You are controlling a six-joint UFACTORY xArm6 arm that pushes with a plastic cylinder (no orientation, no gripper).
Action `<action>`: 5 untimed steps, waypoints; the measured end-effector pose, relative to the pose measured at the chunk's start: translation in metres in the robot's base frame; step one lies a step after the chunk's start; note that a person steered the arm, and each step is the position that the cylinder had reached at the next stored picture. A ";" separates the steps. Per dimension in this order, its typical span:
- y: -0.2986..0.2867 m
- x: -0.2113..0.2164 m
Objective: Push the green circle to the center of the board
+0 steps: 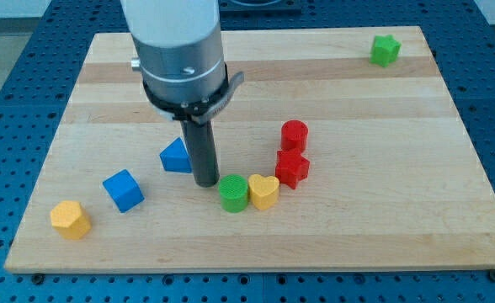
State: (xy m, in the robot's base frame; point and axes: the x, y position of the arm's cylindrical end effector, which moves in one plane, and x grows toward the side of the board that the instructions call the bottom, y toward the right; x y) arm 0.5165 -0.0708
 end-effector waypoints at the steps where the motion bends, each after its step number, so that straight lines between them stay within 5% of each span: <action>1: -0.005 0.026; 2: -0.019 0.075; 3: 0.026 0.091; 5: 0.057 0.063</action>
State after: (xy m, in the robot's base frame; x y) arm 0.5800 -0.0134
